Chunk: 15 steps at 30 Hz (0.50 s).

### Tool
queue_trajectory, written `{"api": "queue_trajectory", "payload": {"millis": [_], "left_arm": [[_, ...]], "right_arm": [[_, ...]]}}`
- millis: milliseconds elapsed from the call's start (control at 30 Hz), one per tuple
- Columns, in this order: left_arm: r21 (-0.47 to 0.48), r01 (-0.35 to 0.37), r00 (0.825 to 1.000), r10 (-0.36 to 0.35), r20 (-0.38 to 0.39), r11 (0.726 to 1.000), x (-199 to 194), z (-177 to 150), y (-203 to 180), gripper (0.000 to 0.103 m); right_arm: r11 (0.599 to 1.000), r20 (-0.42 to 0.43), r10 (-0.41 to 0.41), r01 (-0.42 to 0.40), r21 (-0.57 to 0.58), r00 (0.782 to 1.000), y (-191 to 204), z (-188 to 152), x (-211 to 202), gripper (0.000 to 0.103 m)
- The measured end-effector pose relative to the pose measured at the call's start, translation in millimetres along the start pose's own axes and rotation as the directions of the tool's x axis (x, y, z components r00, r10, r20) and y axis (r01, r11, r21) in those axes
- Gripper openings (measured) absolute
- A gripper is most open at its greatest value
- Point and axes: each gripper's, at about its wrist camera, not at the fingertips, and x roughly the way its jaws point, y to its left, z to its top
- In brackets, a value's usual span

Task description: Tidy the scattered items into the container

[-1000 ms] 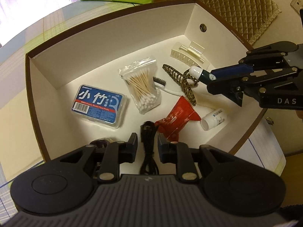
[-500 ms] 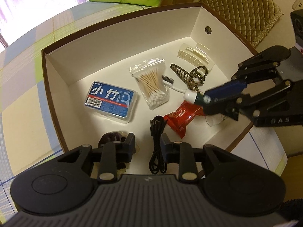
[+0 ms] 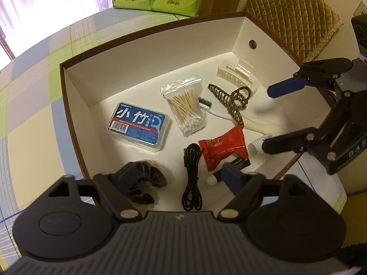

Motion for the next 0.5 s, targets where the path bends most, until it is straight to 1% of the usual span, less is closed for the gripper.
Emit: {"api": "queue_trajectory", "payload": {"millis": [133,200,267,333,500], "left_arm": [[0.006,-0.008,1.000,0.008,0.009,1.000,-2.5,0.4,-4.1,0.092],[0.007,-0.015,1.000,0.015,0.012,1.000,-4.2,0.5,-6.5,0.095],[0.008,-0.023,1.000,0.023,0.016,1.000,-6.1,0.4,-8.5,0.095],[0.007,-0.032,0.999,0.032,0.022,0.999,-8.9,0.4,-10.7,0.098],[-0.008,-0.048,0.998,0.048,0.039,0.999,-18.4,-1.6,-13.6,0.101]], "right_arm": [[0.999,-0.014,-0.049,0.049,0.008,0.999,-1.9,-2.0,-7.3,0.098],[0.997,-0.014,-0.076,0.076,0.000,0.997,-0.4,-3.9,-10.7,0.103],[0.995,-0.004,-0.100,0.100,-0.015,0.995,3.1,-6.3,-15.2,0.103],[0.993,-0.001,-0.116,0.116,-0.022,0.993,5.3,-8.2,-18.4,0.103],[0.987,0.007,-0.162,0.162,-0.001,0.987,9.8,-14.0,-24.3,0.103]]}}
